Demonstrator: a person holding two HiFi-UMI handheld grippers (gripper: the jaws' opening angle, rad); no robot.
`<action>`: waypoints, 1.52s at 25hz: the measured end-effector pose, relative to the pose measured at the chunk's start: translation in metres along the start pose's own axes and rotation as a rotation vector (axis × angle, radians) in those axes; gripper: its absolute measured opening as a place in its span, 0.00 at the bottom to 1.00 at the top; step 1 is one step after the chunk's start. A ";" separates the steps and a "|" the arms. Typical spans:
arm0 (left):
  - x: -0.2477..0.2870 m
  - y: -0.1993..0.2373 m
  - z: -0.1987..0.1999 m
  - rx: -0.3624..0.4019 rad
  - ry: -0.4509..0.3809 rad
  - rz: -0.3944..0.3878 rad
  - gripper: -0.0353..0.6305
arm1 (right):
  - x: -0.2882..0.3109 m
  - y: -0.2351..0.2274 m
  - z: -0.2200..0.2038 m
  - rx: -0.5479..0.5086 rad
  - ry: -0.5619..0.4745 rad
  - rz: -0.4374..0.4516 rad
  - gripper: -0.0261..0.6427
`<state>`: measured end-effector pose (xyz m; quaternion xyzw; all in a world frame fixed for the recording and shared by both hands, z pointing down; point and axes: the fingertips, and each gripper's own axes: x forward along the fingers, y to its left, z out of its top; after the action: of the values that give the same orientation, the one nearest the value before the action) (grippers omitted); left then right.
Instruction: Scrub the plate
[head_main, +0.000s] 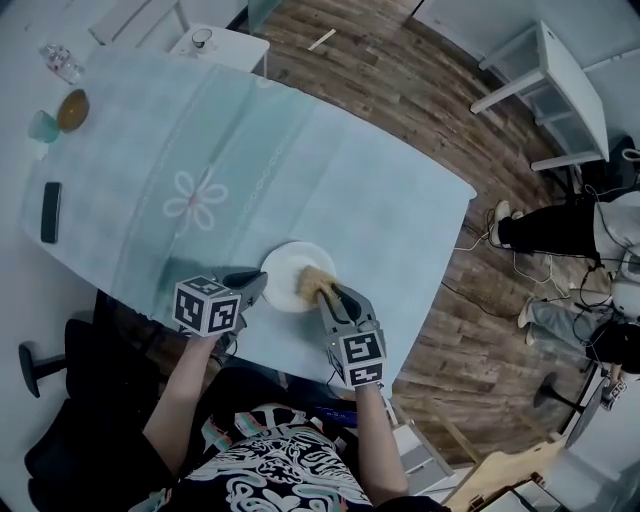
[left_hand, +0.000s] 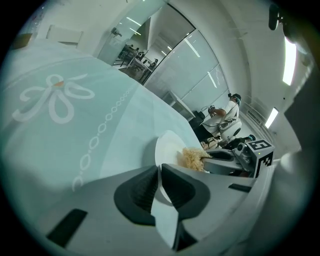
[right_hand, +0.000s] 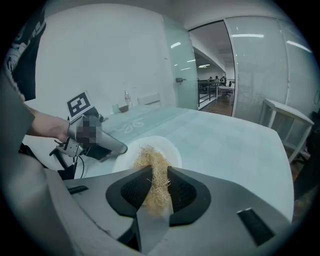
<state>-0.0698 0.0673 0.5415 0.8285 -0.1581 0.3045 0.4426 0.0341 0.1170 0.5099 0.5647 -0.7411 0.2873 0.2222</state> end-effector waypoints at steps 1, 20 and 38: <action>-0.001 -0.002 0.001 0.010 -0.005 0.000 0.12 | -0.003 -0.001 -0.001 0.010 -0.009 -0.004 0.18; -0.036 -0.063 0.001 0.512 -0.231 0.212 0.18 | -0.078 -0.016 -0.016 -0.011 -0.158 -0.261 0.22; -0.132 -0.178 0.005 0.641 -0.586 0.188 0.07 | -0.201 0.039 -0.004 -0.036 -0.439 -0.332 0.02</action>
<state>-0.0744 0.1612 0.3412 0.9573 -0.2491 0.1291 0.0702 0.0489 0.2699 0.3747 0.7231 -0.6738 0.1043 0.1102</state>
